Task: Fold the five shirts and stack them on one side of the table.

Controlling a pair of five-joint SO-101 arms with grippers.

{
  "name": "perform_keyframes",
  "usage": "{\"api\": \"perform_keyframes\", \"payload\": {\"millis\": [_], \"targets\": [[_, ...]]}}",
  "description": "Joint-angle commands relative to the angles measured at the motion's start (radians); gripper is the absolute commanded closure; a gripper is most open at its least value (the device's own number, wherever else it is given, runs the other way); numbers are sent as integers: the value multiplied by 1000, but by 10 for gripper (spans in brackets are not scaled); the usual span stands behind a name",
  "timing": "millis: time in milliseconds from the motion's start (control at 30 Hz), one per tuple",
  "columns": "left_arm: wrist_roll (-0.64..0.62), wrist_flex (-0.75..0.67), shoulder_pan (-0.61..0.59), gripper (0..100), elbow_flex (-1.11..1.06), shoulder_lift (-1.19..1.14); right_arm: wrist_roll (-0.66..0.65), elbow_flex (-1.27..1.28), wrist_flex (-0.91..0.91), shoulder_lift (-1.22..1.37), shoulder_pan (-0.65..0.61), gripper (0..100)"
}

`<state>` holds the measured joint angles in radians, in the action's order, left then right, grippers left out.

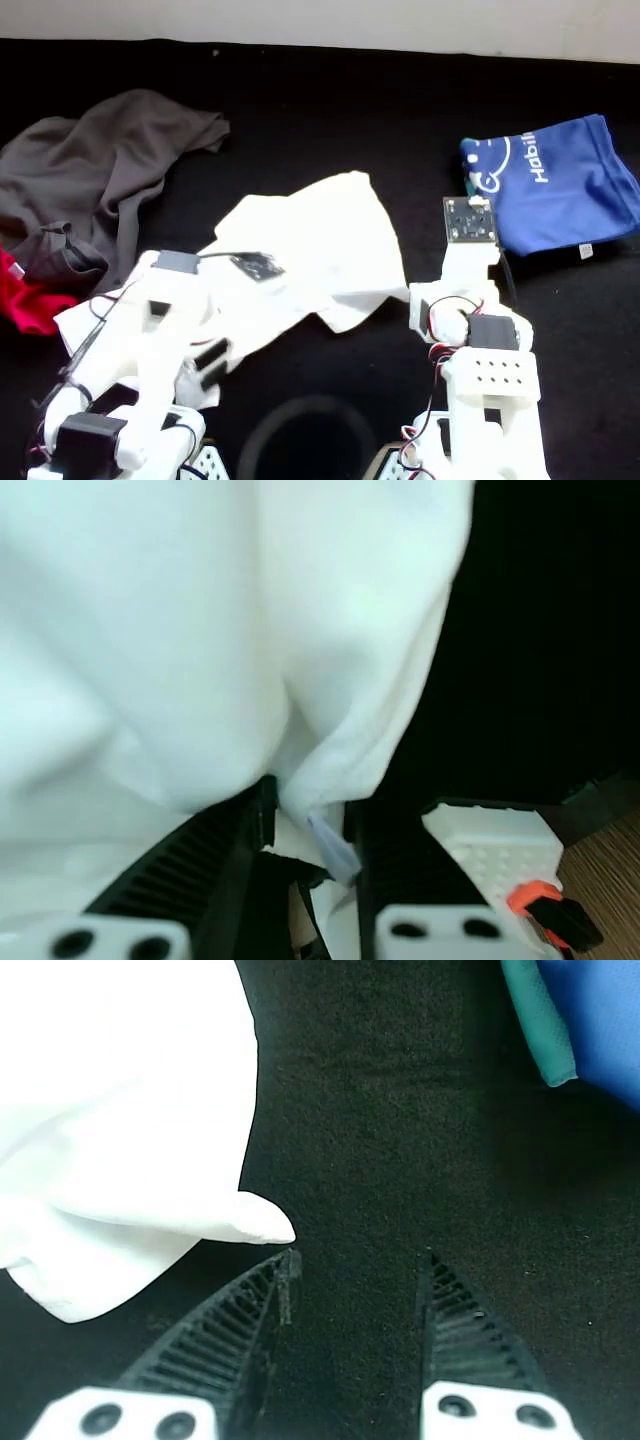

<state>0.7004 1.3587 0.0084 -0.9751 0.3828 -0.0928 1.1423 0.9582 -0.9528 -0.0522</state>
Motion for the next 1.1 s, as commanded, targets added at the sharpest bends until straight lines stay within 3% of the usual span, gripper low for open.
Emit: {"api": "perform_keyframes", "payload": {"millis": [0, 200, 367, 533, 633, 767, 1067], "targets": [[29, -83, -87, 982, 15, 16, 5, -5, 1, -7, -4, 807], [-106, -60, -16, 991, 255, 10, 8, -12, -1, -7, -4, 807], [-239, 5, 193, 991, 503, 5, 8, -10, -21, -7, 1, 807], [-270, 3, 355, 991, 510, -122, 8, -10, -25, -7, 1, 807], [-270, 3, 363, 983, 515, -248, 8, -4, -22, -7, 1, 807], [-270, 41, 360, 889, 515, -346, 8, -4, -22, -7, 1, 807], [-267, 173, 291, 864, 503, -255, 8, -13, -27, -7, 1, 807]]}}
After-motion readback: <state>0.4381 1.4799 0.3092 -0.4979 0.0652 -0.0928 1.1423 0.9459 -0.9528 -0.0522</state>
